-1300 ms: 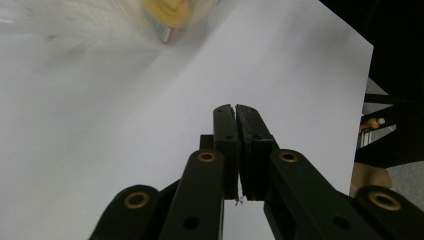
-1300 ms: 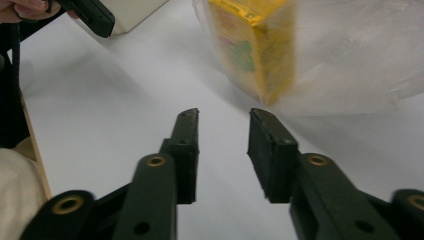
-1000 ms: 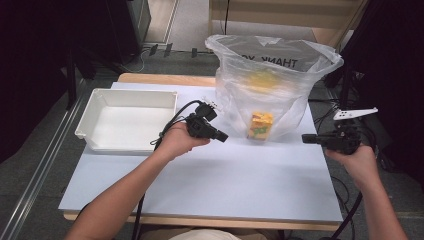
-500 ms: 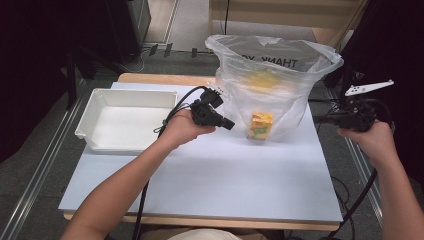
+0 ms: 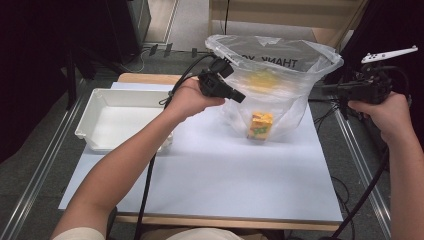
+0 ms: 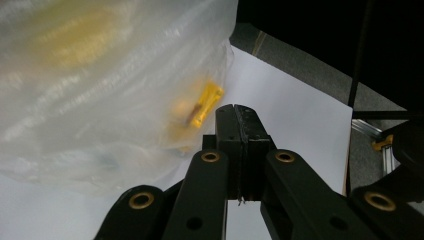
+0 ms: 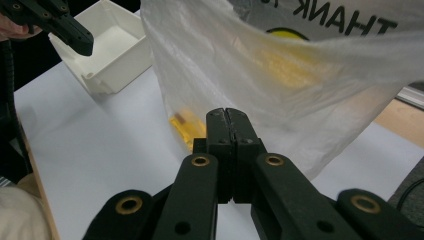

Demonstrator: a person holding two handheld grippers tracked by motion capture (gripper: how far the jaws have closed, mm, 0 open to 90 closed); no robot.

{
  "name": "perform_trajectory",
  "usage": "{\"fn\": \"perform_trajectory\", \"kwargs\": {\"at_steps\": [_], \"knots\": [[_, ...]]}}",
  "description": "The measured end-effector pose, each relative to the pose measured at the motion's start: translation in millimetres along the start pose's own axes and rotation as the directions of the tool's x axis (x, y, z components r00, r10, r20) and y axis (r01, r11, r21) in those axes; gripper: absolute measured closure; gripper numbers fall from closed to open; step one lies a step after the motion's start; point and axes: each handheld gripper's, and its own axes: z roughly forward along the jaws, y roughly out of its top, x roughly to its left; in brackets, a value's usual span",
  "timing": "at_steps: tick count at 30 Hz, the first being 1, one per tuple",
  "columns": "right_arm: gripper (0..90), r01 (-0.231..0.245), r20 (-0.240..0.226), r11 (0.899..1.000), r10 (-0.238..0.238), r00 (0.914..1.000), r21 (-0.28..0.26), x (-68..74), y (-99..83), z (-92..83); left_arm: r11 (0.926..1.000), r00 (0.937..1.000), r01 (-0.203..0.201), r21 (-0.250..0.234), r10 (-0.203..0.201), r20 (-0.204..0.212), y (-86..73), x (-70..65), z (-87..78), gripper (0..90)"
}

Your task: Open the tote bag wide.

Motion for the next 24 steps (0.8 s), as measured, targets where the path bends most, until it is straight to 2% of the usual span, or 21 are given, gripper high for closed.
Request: {"fn": "perform_trajectory", "kwargs": {"at_steps": [3, 5, 11, 12, 16, 21, 24], "knots": [[90.0, -0.014, 0.022, 1.0, 0.014, 0.9997, 0.011, -0.1, 11.0, 1.0, 1.0, 0.9999, 0.002, -0.005, -0.002, -0.013, 6.8, 0.4, -1.6, 90.0], [90.0, -0.019, 0.031, 1.0, 0.019, 0.9993, 0.018, 0.4, 15.3, 1.8, 0.9996, 0.9992, 0.024, -0.016, -0.025, -0.03, 15.0, 0.3, -4.0, 90.0], [90.0, 0.022, 0.054, 0.999, -0.023, 0.9983, 0.027, 10.8, 52.5, 9.2, 0.9989, 0.9962, 0.032, -0.034, -0.035, -0.079, 32.1, -1.7, -12.4, 90.0], [90.0, 0.022, 0.054, 0.999, -0.023, 0.9983, 0.027, 10.8, 52.5, 9.2, 0.9985, 0.9958, 0.037, -0.042, -0.04, -0.082, 34.9, -1.1, -14.1, 90.0], [90.0, 0.03, 0.077, 0.999, -0.033, 0.9965, 0.044, 12.7, 72.4, 13.8, 0.9976, 0.9933, 0.05, -0.049, -0.055, -0.102, 44.4, 3.3, -20.7, 90.0], [90.0, 0.064, 0.08, 0.996, -0.069, 0.9944, 0.061, 7.5, 96.3, 23.9, 0.998, 0.9927, 0.049, -0.039, -0.053, -0.108, 53.3, 8.1, -22.1, 90.0], [90.0, 0.075, 0.072, 0.995, -0.08, 0.9942, 0.064, 4.7, 103.9, 28.4, 0.9972, 0.9928, 0.06, -0.044, -0.064, -0.101, 57.2, 10.9, -22.0, 90.0]]}}
